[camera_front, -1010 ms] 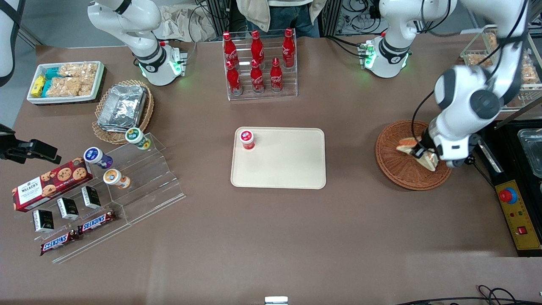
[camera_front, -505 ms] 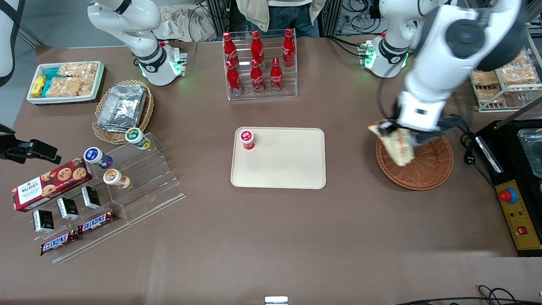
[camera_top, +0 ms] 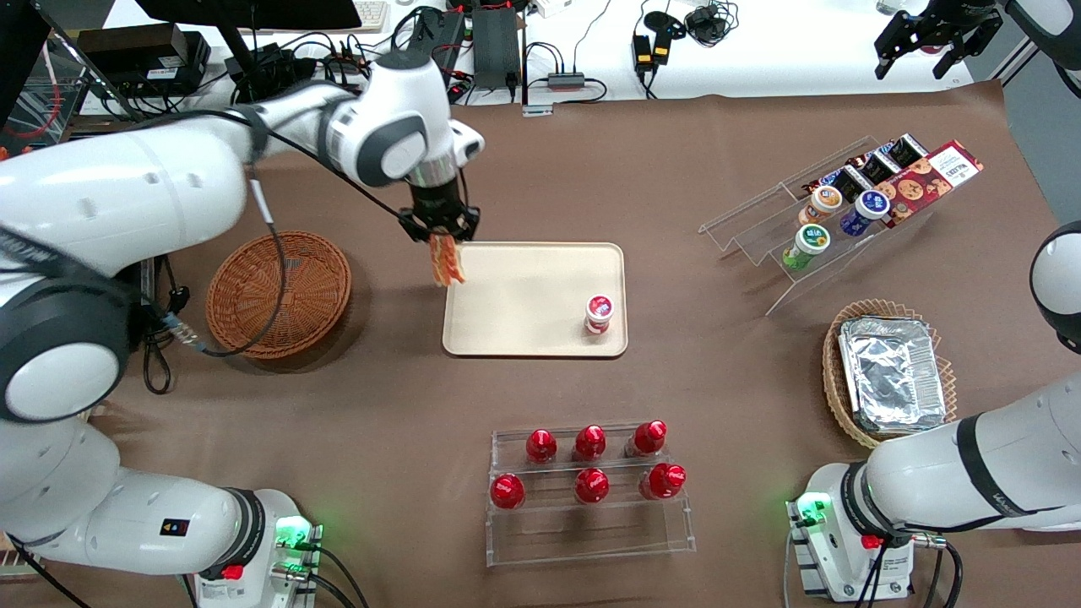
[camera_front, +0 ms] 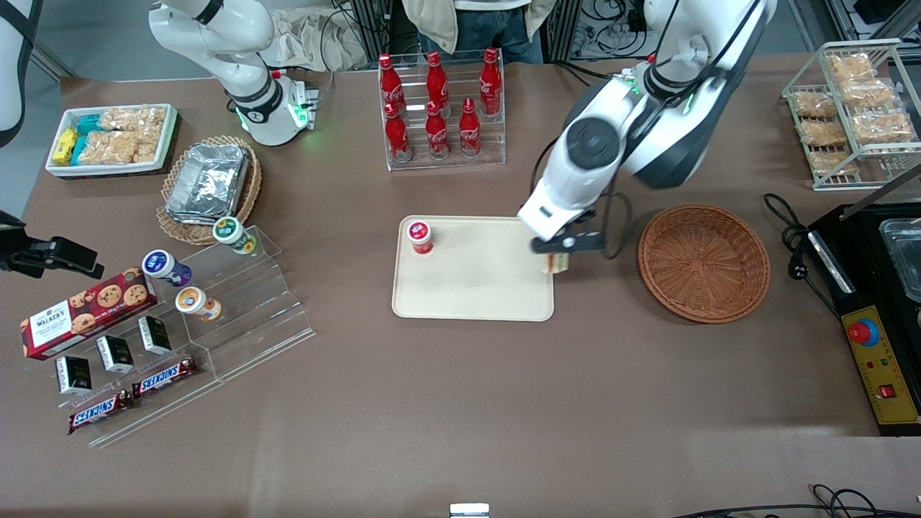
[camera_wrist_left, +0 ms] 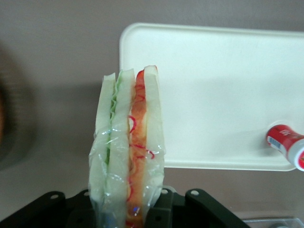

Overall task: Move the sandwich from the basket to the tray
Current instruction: 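Lift the sandwich and carry it with the left gripper over the white tray, then lower the sandwich onto the tray and open the left gripper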

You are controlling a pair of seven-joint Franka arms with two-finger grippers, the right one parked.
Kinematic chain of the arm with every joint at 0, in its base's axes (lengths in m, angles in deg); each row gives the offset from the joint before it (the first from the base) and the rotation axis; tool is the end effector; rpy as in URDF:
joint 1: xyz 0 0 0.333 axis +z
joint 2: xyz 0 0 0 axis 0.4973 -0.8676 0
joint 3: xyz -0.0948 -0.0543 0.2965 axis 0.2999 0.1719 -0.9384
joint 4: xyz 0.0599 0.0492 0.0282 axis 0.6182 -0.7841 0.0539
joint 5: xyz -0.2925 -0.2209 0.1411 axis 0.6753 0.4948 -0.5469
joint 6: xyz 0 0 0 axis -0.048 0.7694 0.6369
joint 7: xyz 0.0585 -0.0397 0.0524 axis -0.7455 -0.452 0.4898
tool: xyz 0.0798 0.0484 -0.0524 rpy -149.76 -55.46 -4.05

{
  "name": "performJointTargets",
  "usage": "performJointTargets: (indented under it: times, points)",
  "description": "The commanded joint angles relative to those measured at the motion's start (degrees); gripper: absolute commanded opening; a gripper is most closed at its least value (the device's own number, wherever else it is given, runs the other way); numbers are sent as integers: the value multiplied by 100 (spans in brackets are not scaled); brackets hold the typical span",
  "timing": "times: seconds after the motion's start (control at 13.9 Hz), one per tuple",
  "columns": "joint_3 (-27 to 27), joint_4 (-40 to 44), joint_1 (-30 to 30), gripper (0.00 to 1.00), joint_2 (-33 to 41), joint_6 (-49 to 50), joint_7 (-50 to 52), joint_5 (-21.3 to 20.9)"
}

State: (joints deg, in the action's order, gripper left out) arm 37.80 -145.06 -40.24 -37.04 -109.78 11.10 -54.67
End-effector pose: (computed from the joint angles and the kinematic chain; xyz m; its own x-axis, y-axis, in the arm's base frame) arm 0.4751 -0.3672 0.3586 0.9845 -0.0099 -0.1750 -0.0081 -0.9999 0.0109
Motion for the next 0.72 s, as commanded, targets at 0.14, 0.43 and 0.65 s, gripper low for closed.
performJointTargets:
  times: [0.14,0.43,0.65]
  points:
    - [9,-772,-294,0,-665,-1724,782,-969]
    - [-8,-1153,-399,0,-718,-2141,1004,-1278]
    - [-8,-1311,-382,0,-727,-2150,1012,-1559]
